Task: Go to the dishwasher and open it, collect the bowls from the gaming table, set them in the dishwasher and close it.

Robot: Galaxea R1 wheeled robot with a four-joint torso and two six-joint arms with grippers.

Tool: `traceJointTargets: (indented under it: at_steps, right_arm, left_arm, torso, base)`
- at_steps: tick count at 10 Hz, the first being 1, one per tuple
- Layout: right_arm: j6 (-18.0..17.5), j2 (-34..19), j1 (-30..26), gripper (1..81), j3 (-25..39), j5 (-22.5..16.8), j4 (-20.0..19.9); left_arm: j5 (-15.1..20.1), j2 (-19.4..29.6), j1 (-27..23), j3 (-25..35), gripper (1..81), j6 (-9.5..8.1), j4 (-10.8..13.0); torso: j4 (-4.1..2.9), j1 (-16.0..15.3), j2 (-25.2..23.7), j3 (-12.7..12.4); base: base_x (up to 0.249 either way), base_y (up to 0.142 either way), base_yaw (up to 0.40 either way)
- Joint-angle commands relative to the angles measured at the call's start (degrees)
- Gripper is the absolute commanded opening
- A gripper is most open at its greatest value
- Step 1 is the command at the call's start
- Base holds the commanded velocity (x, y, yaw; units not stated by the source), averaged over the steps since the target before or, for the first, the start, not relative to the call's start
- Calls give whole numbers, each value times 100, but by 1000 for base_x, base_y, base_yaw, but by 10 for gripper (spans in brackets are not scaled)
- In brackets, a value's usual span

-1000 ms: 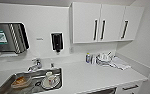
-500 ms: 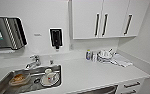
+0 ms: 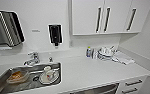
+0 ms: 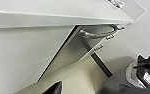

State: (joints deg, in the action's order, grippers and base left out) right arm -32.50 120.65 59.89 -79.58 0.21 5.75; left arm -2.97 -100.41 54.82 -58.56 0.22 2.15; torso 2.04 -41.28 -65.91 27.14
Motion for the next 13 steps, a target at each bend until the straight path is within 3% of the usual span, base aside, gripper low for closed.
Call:
traceJointTargets:
  at_steps: [1, 4, 5, 9, 11, 13]
  right_arm:
    - [-143, -258, -702, 811, 287, -144, -83]
    - [-194, -267, -720, 811, 243, -153, -92]
    - [-292, -258, -745, 811, 207, -161, -83]
    - [-406, -135, -912, 811, 75, -205, -92]
    - [-477, -39, -948, 811, 5, -214, -74]
    - [-477, -21, -965, 811, 5, -214, -74]
  left_arm:
    - [707, 566, -1178, 635, 811, -56, -46]
    - [1708, 365, -2276, 792, 811, -145, -556]
    - [1966, 258, -2471, 934, 811, -145, -601]
    - [2240, 100, -2779, 1391, 811, -154, -619]
    - [2301, 100, -2761, 1488, 811, -154, -610]
    - [2301, 100, -2761, 1488, 811, -154, -610]
  torso:
    - [0, -351, -542, 0]
    - [0, -730, -1148, 2]
    - [0, -845, -1333, 2]
    - [0, -1355, -2145, 2]
    - [0, -1599, -2540, 552]
    - [0, -1786, -2842, 759]
  base:
    - [0, 0, 0]
    - [0, 0, 0]
    - [0, 0, 0]
    - [0, 0, 0]
    - [0, 0, 0]
    - [0, 0, 0]
